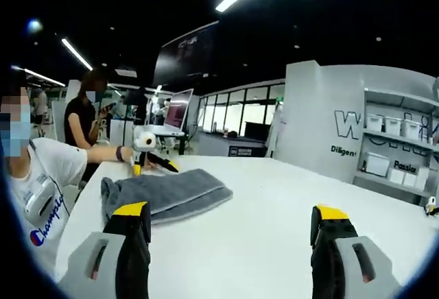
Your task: Open the folded towel by lifting each exposed corner and separating the folded layers until the towel lies flat within the target outline without major curled edges
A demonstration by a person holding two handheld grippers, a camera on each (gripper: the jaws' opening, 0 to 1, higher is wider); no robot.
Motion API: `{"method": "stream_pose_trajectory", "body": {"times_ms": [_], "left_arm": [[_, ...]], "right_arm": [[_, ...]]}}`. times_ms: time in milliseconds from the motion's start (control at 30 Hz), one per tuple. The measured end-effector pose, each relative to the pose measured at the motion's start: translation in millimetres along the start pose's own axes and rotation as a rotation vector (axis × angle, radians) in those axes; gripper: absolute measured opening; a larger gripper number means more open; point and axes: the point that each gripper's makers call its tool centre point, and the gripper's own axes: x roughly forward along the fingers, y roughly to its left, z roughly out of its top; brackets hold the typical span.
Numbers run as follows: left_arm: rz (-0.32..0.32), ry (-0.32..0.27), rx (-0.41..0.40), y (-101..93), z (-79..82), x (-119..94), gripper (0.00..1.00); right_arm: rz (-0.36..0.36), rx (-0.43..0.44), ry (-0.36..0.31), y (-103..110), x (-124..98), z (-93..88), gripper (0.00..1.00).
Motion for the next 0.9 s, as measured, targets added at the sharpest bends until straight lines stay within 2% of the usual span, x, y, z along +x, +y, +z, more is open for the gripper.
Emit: {"method": "stream_pose_trajectory", "body": {"times_ms": [133, 267, 400, 600, 900], "left_arm": [[0.027, 0.000, -0.003, 7.2, 1.2, 1.2, 0.93], [0.048, -0.004, -0.032, 15.3, 5.6, 6.3, 0.92], [0.061, 0.019, -0.036, 15.7, 5.1, 17.3, 0.93], [0.041, 0.050, -0.029, 14.8, 9.9, 40.1, 0.93], [0.001, 0.066, -0.011, 17.5, 21.4, 81.9, 0.93]], "right_arm": [[0.055, -0.008, 0.015, 13.1, 8.3, -0.6, 0.99], [0.069, -0.009, 0.035, 17.4, 15.3, -2.7, 0.99], [0.077, -0.012, 0.062, 24.5, 20.5, -9.1, 0.99], [0.076, -0.011, 0.052, 26.2, 19.0, -5.9, 0.99], [0.071, -0.001, 0.045, 23.1, 18.5, -6.6, 0.99]]}}
